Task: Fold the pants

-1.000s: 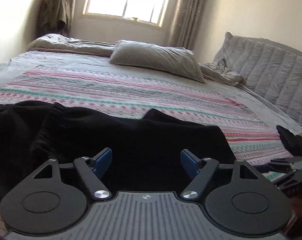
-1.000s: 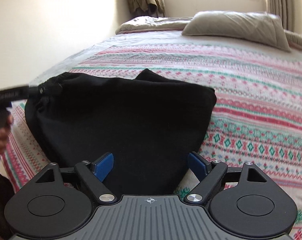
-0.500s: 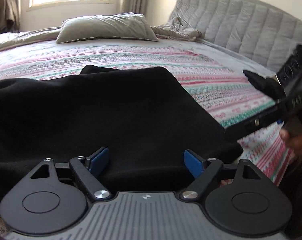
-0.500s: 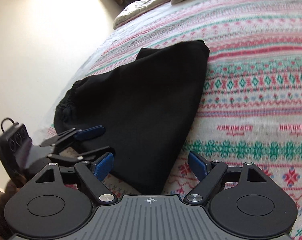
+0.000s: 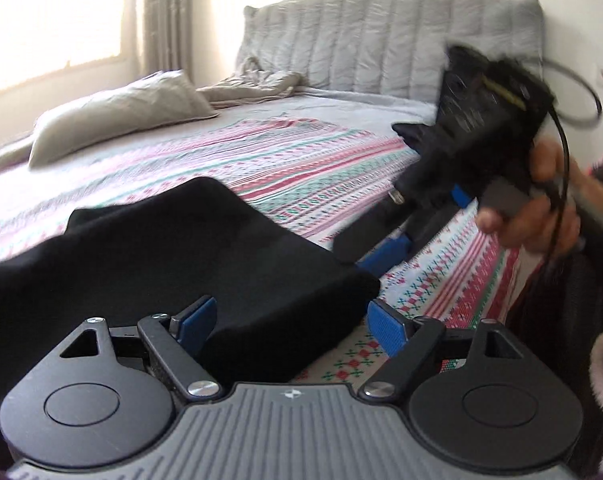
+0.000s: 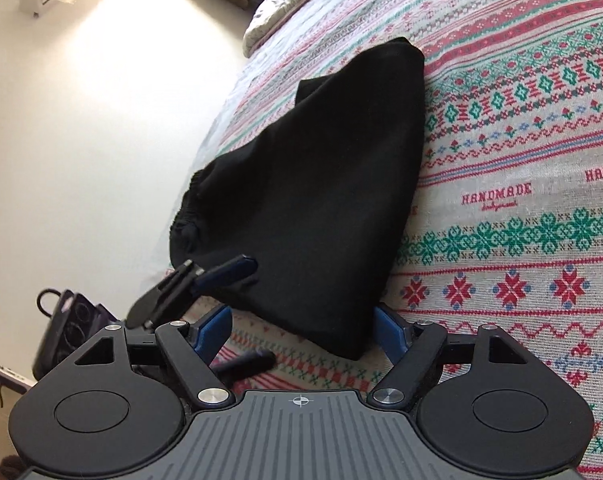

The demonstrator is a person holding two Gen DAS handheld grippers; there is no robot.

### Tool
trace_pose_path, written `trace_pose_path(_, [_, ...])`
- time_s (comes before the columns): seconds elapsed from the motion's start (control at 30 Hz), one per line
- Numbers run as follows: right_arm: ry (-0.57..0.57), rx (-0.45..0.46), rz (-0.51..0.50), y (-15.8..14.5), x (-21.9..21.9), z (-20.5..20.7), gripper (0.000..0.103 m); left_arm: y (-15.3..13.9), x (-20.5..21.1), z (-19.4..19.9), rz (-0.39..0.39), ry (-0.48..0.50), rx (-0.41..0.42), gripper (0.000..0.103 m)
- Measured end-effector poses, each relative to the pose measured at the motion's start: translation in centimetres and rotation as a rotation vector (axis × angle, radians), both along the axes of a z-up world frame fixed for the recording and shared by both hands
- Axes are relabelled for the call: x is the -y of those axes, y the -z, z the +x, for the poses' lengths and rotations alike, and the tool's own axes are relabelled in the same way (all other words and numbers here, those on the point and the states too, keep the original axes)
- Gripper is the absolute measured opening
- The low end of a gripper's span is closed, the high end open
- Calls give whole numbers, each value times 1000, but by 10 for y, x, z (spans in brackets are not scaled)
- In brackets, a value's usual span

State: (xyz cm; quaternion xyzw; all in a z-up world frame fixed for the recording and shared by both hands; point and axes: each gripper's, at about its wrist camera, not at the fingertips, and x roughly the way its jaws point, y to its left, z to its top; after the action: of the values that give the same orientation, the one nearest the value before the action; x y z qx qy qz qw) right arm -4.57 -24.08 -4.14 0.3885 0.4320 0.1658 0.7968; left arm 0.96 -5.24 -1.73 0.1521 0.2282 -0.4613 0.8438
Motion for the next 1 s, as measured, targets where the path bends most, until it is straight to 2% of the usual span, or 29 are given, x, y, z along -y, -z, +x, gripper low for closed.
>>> trace_pose_path(0.2, [2, 43, 44, -15, 3, 6, 77, 3, 22, -7, 35, 16, 76, 92])
trace_pose_path(0.27, [4, 53, 57, -20, 4, 11, 77, 5, 30, -8, 74, -25, 119, 91])
trace_pose_path(0.33, [5, 64, 62, -23, 6, 15, 77, 8, 35, -8, 114, -78, 151, 85])
trace_pose_path(0.4, [11, 71, 60, -24, 9, 17, 77, 12, 34, -4, 134, -102, 139, 84])
trace_pose_path(0.47, [33, 72, 37, -24, 14, 18, 78, 14, 34, -2, 135, -111, 113, 79])
trace_pose_path(0.57, [104, 47, -63, -18, 25, 25, 77, 15, 34, -6, 146, -125, 127, 72])
trace_pose_path(0.67, [156, -5, -185, -4, 37, 42, 63, 13, 32, -10, 144, -147, 124, 60])
trace_pose_path(0.7, [171, -19, -198, 1, 40, 50, 55, 13, 31, -11, 138, -158, 120, 55])
trace_pose_path(0.73, [184, -20, -191, 6, 43, 57, 50, 14, 31, -12, 132, -170, 117, 51])
trace_pose_path(0.87, [238, 21, -172, 17, 50, 86, 44, 15, 34, -10, 111, -212, 103, 43])
trace_pose_path(0.93, [270, 39, -172, 24, 52, 100, 34, 14, 31, -6, 79, -223, 64, 38])
trace_pose_path(1.0, [319, 51, -155, 30, 57, 111, 28, 10, 22, 1, 31, -241, 17, 31])
